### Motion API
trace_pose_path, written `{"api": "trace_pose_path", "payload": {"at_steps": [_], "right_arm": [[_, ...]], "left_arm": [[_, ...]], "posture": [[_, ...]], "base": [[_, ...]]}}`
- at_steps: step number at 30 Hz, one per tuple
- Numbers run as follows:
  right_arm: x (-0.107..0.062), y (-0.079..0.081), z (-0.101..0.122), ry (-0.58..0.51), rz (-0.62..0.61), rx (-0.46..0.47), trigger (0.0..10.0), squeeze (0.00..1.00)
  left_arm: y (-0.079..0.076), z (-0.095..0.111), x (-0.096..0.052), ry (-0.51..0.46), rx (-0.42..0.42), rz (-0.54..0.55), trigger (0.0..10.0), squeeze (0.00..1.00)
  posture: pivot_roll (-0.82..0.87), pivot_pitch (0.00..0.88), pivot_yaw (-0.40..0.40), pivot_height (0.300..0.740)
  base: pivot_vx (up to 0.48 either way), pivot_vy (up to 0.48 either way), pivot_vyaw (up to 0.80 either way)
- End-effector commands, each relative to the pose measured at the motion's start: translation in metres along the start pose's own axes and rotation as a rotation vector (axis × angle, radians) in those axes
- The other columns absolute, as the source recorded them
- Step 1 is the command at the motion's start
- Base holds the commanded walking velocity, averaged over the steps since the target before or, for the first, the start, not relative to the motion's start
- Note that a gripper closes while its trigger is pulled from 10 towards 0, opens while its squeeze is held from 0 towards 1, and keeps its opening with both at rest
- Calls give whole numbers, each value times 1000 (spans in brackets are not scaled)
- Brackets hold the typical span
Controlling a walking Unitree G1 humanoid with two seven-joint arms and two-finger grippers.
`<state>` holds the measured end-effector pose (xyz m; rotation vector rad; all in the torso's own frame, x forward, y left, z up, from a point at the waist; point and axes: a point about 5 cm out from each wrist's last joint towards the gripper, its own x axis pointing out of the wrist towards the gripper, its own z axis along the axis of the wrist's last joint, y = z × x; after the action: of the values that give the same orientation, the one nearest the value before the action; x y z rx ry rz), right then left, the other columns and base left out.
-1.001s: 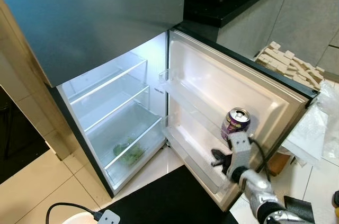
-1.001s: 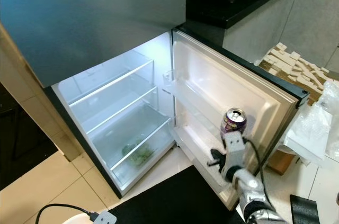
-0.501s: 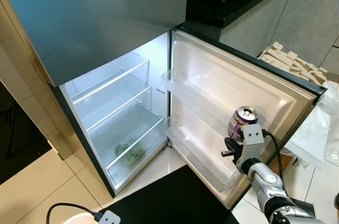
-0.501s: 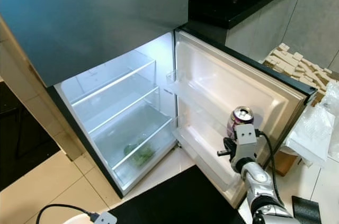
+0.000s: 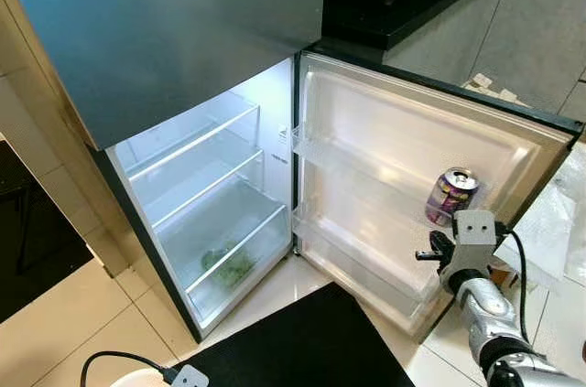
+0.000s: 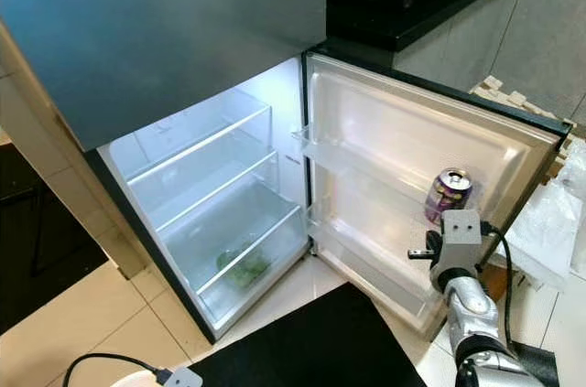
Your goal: Restocking fridge
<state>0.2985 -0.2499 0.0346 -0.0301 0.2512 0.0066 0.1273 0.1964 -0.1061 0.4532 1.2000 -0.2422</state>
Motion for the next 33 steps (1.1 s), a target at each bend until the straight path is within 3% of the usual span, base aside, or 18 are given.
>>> {"api": "trace_pose_path", "payload": {"at_steps": [1, 3, 8, 9, 11, 15, 17, 25, 33], "right_arm": [[-4, 9, -15, 65, 45, 9, 10000, 0], [-5, 13, -19, 88, 65, -4, 10000, 0], [-26, 31, -64, 300, 120, -65, 10000, 0], [-26, 31, -64, 300, 120, -65, 10000, 0], [-48, 36, -96, 452, 117, -82, 10000, 0], [-63, 38, -114, 532, 115, -92, 10000, 0], [-86, 40, -137, 652, 98, -106, 10000, 0], [-111, 41, -158, 774, 66, -82, 10000, 0], [-111, 41, -158, 778, 64, -91, 10000, 0]], "left_arm": [[3, -3, 0, 5, 13, 7, 10000, 0], [3, -3, 0, 5, 12, 7, 10000, 0], [1, -2, 0, 2, 6, 4, 10000, 0], [1, -2, 0, 2, 6, 4, 10000, 0], [1, -2, 0, 2, 4, 3, 10000, 0], [1, -2, 0, 3, 5, 4, 10000, 0], [1, -3, 0, 5, 8, 6, 10000, 0], [2, -2, 0, 4, 5, 12, 10000, 0], [3, -2, 0, 4, 9, 14, 10000, 0]], "posture": [[-153, 0, 47, 740], [-153, 0, 47, 740], [-149, 0, 44, 740], [-149, 0, 44, 740], [-148, 0, 43, 740], [-146, 0, 43, 740], [-142, 0, 43, 740], [-131, 0, 39, 740], [-136, 0, 42, 740]], "base": [[0, 0, 0], [0, 0, 0], [0, 0, 0], [0, 0, 0], [0, 0, 0], [0, 0, 0], [0, 0, 0], [0, 0, 294], [0, 0, 768]]}}
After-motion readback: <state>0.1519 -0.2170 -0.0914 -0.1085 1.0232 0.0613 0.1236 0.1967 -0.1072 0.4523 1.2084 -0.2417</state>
